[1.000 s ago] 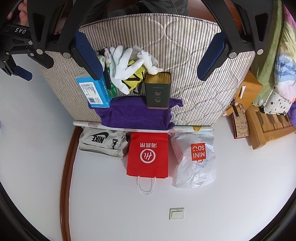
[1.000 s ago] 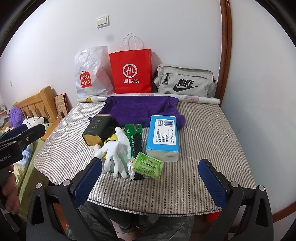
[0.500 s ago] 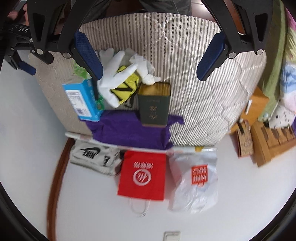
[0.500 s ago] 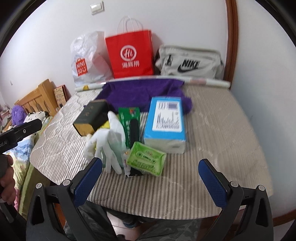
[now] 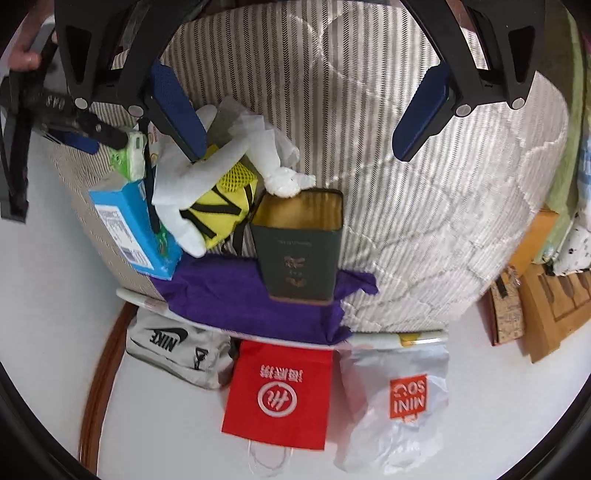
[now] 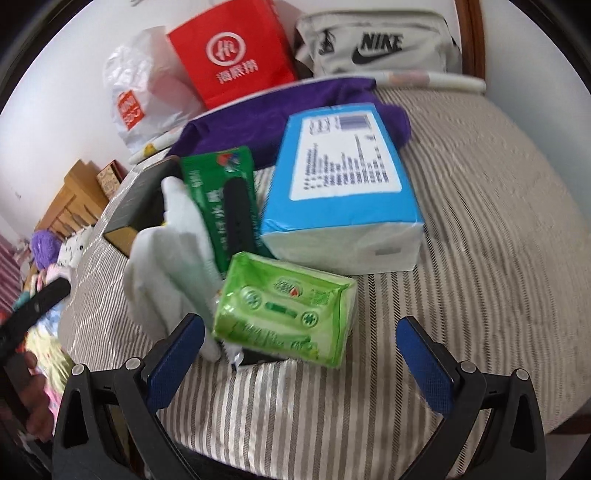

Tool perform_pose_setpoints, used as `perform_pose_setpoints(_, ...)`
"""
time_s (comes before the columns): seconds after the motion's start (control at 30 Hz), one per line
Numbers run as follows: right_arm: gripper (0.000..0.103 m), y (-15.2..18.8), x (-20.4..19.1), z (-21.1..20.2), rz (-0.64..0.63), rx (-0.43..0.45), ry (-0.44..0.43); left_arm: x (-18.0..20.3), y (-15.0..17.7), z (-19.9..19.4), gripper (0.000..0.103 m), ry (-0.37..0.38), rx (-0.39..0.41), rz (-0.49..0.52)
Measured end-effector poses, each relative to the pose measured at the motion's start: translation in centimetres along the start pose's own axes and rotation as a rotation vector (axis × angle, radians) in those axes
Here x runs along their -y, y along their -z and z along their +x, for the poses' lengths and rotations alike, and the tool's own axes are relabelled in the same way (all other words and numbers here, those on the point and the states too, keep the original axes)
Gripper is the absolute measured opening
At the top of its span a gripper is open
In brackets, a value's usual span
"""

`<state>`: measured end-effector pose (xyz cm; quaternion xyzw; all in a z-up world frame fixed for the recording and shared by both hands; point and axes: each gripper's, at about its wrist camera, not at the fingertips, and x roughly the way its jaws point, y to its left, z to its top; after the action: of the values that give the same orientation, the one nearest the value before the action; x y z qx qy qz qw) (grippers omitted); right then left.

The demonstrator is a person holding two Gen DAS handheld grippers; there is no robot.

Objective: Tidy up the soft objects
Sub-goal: 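Grasp the green wipe pack with the right tool while the left grasps the white cloth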

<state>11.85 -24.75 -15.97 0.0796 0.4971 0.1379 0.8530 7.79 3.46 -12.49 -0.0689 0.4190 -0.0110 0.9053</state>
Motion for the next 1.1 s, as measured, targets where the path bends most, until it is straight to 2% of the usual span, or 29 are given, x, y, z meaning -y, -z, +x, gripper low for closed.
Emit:
perform_pose_setpoints(0.13, 0.103, -0.3, 0.3, 1.6, 0.027, -0.026, -0.024, -0.3, 0.5, 2.5, 0.101, 0.061, -0.075, 0.002)
perform_pose_setpoints(0.2, 0.099, -0.3, 0.1, 2.2, 0.022, -0.036, -0.016, -0.6, 0.5, 3.4, 0.098, 0.068, -0.100, -0.011)
perform_pose_setpoints(0.27, 0.092, -0.3, -0.1, 2.4, 0.003, -0.031, -0.025, -1.0, 0.4, 4.1, 0.093, 0.053, -0.100, -0.026)
perform_pose_setpoints(0.37, 0.080, -0.3, -0.4, 2.1, -0.030, -0.019, -0.043, -1.8, -0.1, 5.0, 0.091, 0.056, -0.103, -0.058)
perform_pose_setpoints(0.47, 0.079, -0.3, -0.6, 1.8, -0.056, -0.009, -0.021, -1.9, -0.9, 6.1, 0.085, 0.052, -0.114, -0.073)
perform_pose_setpoints(0.53, 0.078, -0.1, -0.7, 1.3, -0.077, -0.003, -0.003, -1.6, -1.4, 6.9, 0.085, 0.049, -0.115, -0.066)
perform_pose_setpoints(0.63, 0.078, 0.1, -0.6, 0.1, -0.103, 0.012, -0.009, -1.0, -1.9, 8.4, 0.085, 0.028, -0.134, -0.028)
perform_pose_setpoints(0.73, 0.078, 0.6, 0.1, -0.9, -0.124, 0.018, 0.005, -0.7, -1.9, 9.7, 0.079, 0.008, -0.158, -0.006)
perform_pose_setpoints(0.8, 0.078, 0.8, 0.7, -0.9, -0.126, 0.011, 0.026, -0.3, -1.9, 9.8, 0.079, -0.010, -0.139, 0.016)
perform_pose_setpoints(0.93, 0.078, 1.1, 1.9, -0.3, -0.113, -0.010, 0.055, 0.3, -1.9, 10.0, 0.064, -0.053, -0.136, 0.065)
perform_pose_setpoints(1.0, 0.078, 1.0, 2.1, 0.0, -0.111, -0.015, 0.060, 0.2, -1.7, 9.8, 0.053, -0.084, -0.128, 0.086)
perform_pose_setpoints(1.07, 0.078, 0.9, 2.3, 0.0, -0.110, -0.009, 0.066, -0.2, -1.6, 9.4, 0.030, -0.091, -0.122, 0.104)
perform_pose_setpoints(1.1, 0.078, 0.9, 2.4, 0.0, -0.109, -0.005, 0.067, -0.5, -1.6, 9.1, 0.030, -0.070, -0.126, 0.101)
